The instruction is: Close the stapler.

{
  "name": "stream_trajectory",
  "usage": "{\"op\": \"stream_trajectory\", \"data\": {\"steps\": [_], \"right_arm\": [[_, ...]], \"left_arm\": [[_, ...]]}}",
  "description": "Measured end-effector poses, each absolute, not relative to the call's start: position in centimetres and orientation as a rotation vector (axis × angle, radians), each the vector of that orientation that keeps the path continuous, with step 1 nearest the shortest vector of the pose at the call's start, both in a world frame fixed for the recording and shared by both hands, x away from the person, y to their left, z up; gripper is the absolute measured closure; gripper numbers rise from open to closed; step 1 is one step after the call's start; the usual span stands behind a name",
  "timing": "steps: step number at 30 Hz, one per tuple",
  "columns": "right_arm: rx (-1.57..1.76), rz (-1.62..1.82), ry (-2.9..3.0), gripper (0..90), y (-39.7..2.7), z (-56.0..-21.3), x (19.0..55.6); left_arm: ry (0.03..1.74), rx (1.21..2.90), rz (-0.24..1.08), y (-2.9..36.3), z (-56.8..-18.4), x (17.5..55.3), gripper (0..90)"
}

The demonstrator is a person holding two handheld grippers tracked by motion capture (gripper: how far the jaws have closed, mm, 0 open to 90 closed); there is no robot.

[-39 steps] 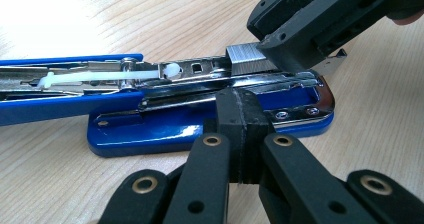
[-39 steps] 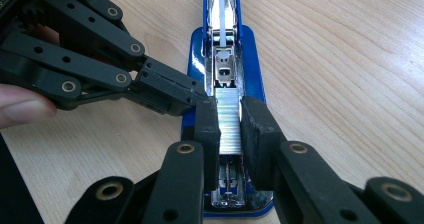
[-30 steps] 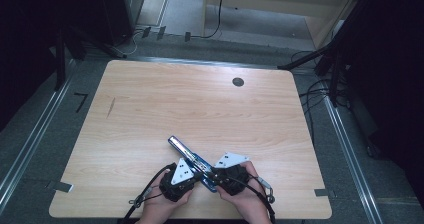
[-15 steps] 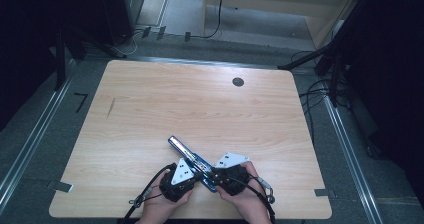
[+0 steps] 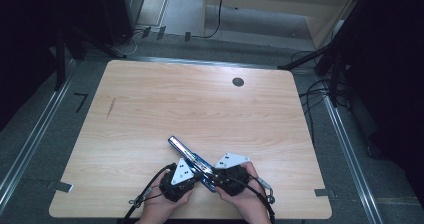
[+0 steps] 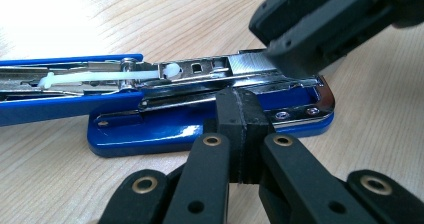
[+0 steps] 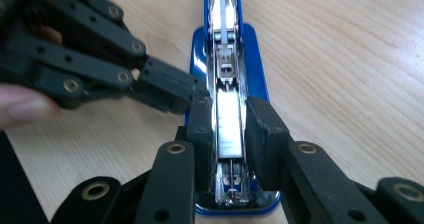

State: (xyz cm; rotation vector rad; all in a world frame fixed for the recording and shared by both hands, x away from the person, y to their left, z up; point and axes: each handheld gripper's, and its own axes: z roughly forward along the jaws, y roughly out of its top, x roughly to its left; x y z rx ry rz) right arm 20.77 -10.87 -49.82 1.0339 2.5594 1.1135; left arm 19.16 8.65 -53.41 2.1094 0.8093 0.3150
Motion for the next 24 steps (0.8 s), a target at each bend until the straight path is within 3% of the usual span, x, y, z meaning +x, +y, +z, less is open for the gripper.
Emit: {"op": "stream_trajectory", "data": {"steps": [9, 24], "right_arm": [[1.040, 1.163, 2.526, 89.6, -10.8, -49.8, 21.3], [0.994, 1.121, 2.544, 90.0, -8.5, -50.1, 22.7]], "left_arm": [[0.808, 2.109, 0.316, 8.6, -53.4, 19.2, 90.0], [0.808, 2.110, 0.316, 8.7, -53.4, 19.2, 90.0]]}}
